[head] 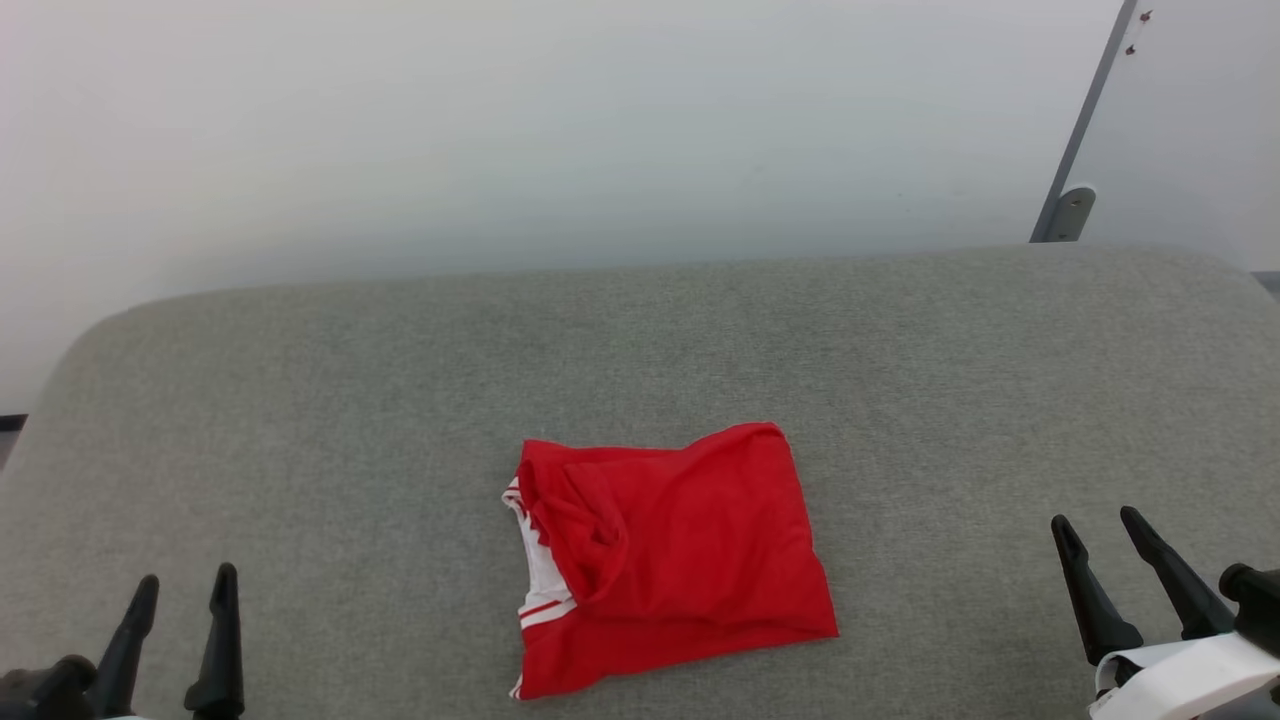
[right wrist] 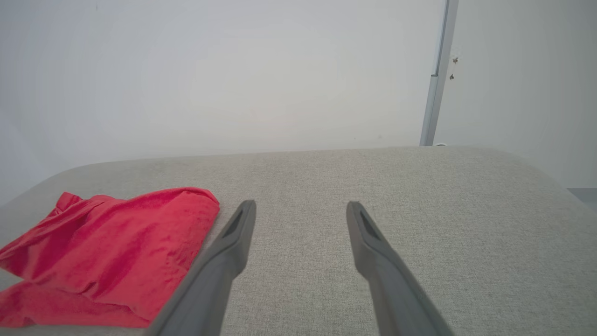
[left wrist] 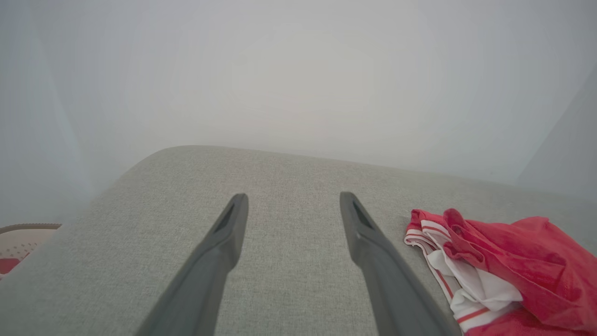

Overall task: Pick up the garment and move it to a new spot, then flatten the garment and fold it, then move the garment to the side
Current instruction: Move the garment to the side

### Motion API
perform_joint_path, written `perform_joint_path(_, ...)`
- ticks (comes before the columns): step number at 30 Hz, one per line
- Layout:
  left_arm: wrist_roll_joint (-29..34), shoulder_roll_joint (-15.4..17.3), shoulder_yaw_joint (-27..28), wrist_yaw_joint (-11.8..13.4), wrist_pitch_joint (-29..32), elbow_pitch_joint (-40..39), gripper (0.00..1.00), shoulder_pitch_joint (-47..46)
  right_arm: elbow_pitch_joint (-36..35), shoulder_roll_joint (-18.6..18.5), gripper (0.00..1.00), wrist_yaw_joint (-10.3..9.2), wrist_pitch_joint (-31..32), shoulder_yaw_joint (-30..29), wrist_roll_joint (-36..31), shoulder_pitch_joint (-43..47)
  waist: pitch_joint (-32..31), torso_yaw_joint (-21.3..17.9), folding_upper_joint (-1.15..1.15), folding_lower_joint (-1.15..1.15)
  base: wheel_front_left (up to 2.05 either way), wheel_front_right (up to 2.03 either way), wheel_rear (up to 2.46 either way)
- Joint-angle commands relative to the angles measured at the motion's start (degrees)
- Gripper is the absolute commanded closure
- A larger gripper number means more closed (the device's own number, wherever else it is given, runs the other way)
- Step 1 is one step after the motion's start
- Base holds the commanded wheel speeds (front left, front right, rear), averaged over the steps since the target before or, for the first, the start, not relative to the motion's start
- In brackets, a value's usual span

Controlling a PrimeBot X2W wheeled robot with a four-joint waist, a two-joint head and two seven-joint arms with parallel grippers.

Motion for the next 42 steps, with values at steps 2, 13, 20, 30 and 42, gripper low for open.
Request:
perform_joint_path(2,0.0,0.0,-0.3,-0.2,-0.2,0.2,0.00,0.2,-0.1,0.4,0.00,-0.10,0.6,-0.1,-0.5,0.5,0.2,0.6,0.00,0.00,0.00,0.00,0.00)
perform_joint_path(13,-0.6,0.9,-2.2,-0.5,0.6,-0.2,0.00,-1.8,-0.1,1.9,0.00,-0.10,8.7,2.6,1.4,-3.9,2.8,6.7,0.00,0.00,0.00,0.00,0.00)
perform_joint_path(20,-0.7,0.7,-4.3,-0.7,0.7,-0.5,0.00,-4.3,2.3,3.1,0.00,-0.10,16.0,5.1,3.3,-8.8,6.4,11.7,0.00,0.00,0.00,0.00,0.00)
perform_joint_path(30,-1.5,0.3,-6.3,-0.9,0.3,1.2,0.00,-6.5,7.4,3.8,0.00,-0.10,27.9,4.1,4.8,-11.8,9.4,16.2,0.00,0.00,0.00,0.00,0.00)
perform_joint_path(42,-2.7,0.3,-7.6,-1.0,-0.1,3.0,0.00,-8.7,15.4,7.6,0.00,-0.16,39.9,-1.0,2.1,-14.7,11.6,17.8,0.00,0.00,0.00,0.00,0.00)
